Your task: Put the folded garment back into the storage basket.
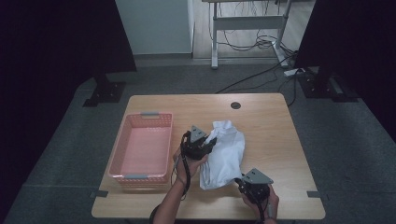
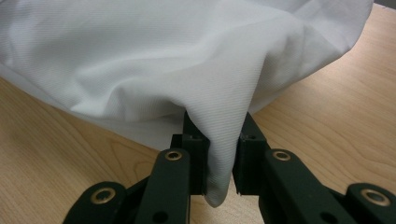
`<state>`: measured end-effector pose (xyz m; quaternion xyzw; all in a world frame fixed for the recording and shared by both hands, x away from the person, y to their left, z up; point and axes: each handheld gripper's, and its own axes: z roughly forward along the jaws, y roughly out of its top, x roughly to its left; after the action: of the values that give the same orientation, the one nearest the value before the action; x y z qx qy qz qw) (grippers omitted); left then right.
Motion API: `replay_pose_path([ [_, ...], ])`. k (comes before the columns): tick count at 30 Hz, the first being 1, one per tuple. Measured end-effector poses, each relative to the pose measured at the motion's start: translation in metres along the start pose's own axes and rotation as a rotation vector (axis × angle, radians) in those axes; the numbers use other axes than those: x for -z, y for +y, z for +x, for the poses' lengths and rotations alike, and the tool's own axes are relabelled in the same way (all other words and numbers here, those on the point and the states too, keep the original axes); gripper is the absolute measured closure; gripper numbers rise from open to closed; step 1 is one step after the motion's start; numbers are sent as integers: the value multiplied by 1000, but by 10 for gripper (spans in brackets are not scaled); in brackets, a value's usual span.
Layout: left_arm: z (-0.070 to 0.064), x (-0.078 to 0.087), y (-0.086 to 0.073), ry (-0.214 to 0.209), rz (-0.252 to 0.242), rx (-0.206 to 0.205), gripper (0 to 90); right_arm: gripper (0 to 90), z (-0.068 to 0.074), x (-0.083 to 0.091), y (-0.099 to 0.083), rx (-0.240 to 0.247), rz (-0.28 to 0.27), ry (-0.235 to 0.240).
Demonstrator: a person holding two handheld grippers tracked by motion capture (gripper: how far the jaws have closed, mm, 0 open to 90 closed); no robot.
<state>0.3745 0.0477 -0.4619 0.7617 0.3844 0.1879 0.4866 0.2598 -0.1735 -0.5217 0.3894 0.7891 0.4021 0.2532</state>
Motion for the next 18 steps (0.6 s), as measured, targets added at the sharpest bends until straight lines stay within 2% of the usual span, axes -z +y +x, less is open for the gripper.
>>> replay_pose_path([
  [5,-1,4,4,1,-6,-8,739,778,2,3,3,16,-8,-10],
  [18,0,14,16,12,-27,-23,739,778,1,9,13,12,-42,-12],
])
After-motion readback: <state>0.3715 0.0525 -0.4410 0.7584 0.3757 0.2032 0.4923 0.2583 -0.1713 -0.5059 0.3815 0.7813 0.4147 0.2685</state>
